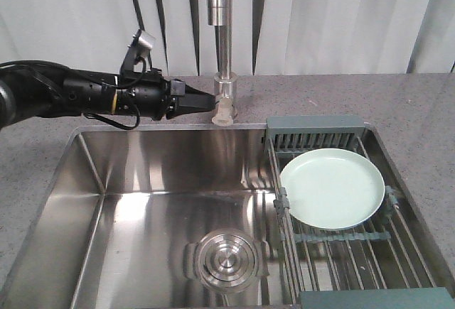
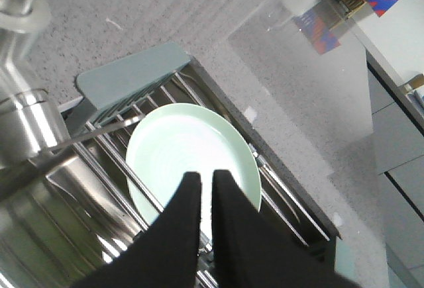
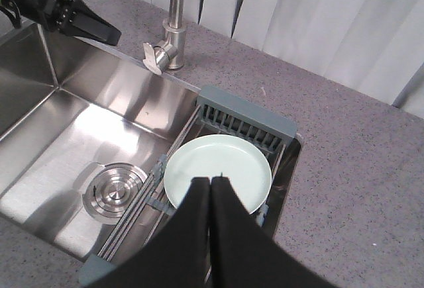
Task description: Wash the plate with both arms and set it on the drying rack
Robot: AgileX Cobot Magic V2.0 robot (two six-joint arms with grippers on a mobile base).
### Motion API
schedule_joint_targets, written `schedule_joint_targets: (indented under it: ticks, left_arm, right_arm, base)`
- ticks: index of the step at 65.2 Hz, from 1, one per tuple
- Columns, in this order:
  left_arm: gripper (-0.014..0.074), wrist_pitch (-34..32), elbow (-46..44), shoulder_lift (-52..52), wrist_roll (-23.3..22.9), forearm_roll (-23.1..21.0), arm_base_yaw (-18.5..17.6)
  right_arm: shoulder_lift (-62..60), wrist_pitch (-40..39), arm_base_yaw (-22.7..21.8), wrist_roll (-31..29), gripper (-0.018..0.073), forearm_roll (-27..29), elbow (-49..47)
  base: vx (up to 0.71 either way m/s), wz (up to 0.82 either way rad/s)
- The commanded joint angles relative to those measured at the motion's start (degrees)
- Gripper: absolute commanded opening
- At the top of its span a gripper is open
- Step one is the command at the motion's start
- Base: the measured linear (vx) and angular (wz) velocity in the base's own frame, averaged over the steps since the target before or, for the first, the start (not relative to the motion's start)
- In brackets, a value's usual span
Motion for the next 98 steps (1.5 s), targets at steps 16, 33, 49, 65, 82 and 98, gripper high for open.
schedule_joint_targets:
  ticks: [16,33,49,65,82,98]
  left_arm:
    - [0.0042,3.8,-1.9,0.1,-0.5,-5.0,-3.7]
    - [0.0042,3.7,-5.0,3.7,-0.5,-8.0,-3.9]
    - [0.0042,5.8,-7.8,5.8,-0.5,-10.1,-3.9]
    - [0.0042,6.6,-7.8,7.1,-0.5,-13.2,-3.9]
    - [0.0042,8.6,-11.0,7.1,-0.5,-14.5,-3.9]
    - [0.0042,11.9,-14.5,7.1,-0.5,-14.8,-3.9]
  right_arm:
    - [0.1,0.3,-0.3,-0.7,-0.0011,-0.2,-1.4]
    - [0.1,0.3,-0.3,-0.7,-0.0011,-0.2,-1.4]
    - [0.1,0.3,-0.3,-0.7,-0.0011,-0.9,-1.4]
    - [0.1,0.3,-0.3,-0.5,-0.0011,-1.1,-1.4]
    - [0.1,0.3,-0.3,-0.5,-0.0011,-1.1,-1.4]
    - [0.1,0.3,-0.3,-0.5,-0.0011,-1.1,-1.4]
  base:
    - [0.00,0.00]
    - [0.00,0.00]
    - [0.00,0.00]
    - [0.00,0.00]
    - [0.00,0.00]
    - [0.00,0.00]
